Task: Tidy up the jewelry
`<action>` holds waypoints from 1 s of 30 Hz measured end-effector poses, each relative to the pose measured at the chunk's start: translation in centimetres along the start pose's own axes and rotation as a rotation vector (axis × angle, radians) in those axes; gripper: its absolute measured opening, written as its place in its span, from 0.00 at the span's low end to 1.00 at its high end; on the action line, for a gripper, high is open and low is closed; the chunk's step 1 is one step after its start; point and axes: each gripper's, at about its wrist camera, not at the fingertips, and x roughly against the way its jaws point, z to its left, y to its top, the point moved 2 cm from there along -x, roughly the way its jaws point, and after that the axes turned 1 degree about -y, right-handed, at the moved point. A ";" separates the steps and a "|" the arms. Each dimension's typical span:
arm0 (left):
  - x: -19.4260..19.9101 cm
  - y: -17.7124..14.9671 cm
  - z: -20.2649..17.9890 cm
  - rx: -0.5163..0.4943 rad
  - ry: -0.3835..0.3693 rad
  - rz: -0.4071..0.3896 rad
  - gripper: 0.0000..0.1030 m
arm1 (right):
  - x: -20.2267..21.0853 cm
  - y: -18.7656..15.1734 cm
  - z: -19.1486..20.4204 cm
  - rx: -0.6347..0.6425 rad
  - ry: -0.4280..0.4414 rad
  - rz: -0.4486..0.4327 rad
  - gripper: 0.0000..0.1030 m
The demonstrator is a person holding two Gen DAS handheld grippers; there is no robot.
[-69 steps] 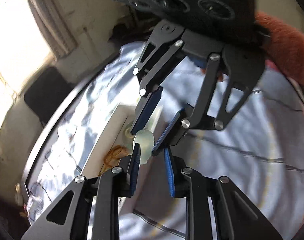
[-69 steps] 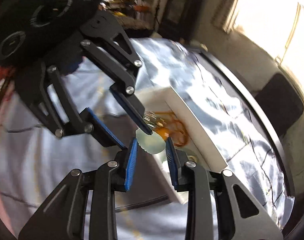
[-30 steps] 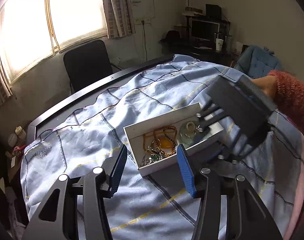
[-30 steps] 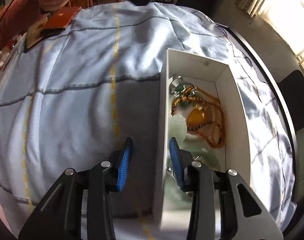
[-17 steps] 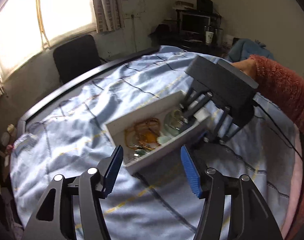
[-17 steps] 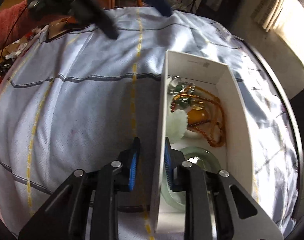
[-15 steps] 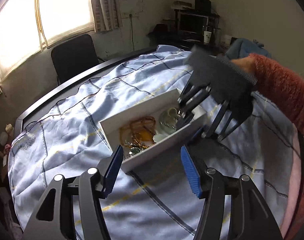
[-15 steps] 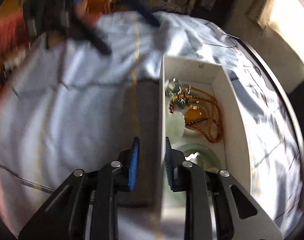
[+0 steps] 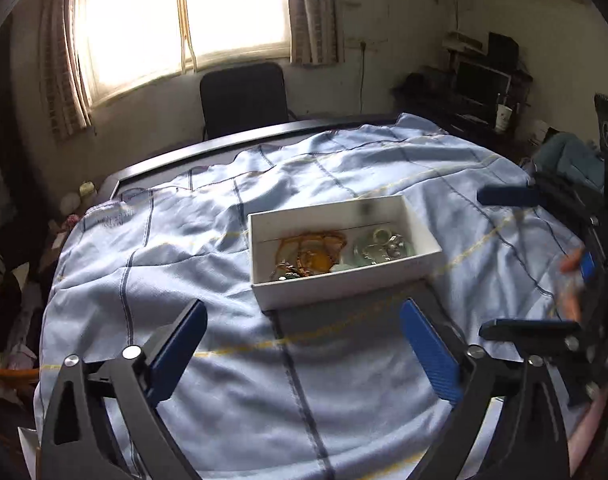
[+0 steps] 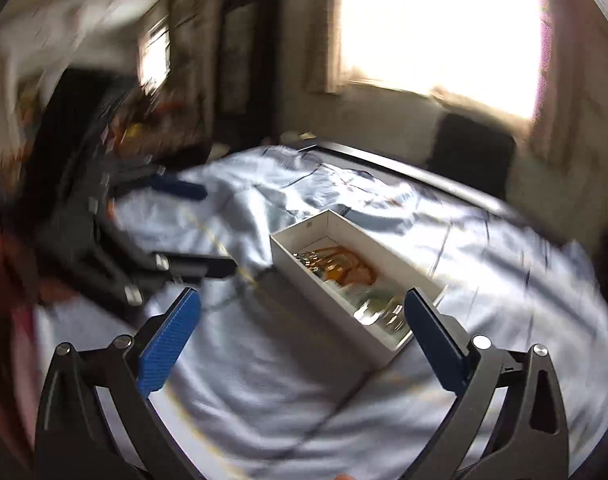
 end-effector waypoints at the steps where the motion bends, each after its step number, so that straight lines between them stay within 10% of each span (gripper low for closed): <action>1: 0.6 -0.2 -0.4 0.002 0.036 -0.033 0.97 | 0.2 -0.3 -0.1 -0.049 -0.017 -0.004 0.96; 13: 1.6 -1.0 1.1 0.327 0.310 -0.115 0.97 | -0.4 -3.4 -2.8 -0.310 0.016 -0.089 0.96; 30: -0.4 -2.8 -0.3 0.224 0.325 -0.084 0.97 | -1.2 -4.9 -3.1 -0.349 0.006 -0.025 0.96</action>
